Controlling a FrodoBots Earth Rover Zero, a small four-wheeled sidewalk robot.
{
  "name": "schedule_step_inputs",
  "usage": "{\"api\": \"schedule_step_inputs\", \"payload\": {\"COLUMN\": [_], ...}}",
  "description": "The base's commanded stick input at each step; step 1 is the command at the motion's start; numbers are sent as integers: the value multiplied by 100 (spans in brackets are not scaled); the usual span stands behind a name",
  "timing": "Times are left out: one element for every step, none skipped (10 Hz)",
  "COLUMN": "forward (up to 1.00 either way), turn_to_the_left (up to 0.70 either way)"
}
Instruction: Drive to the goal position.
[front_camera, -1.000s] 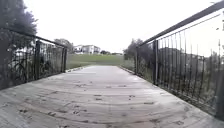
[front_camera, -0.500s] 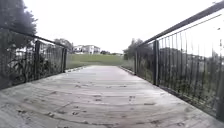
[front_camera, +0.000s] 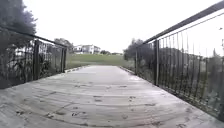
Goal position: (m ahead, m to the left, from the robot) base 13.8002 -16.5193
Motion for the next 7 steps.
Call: {"api": "schedule_step_inputs", "payload": {"forward": [9, 9, 9, 9, 9, 9, 9], "turn_to_the_left": [0, 0, 0, 0, 0, 0, 0]}}
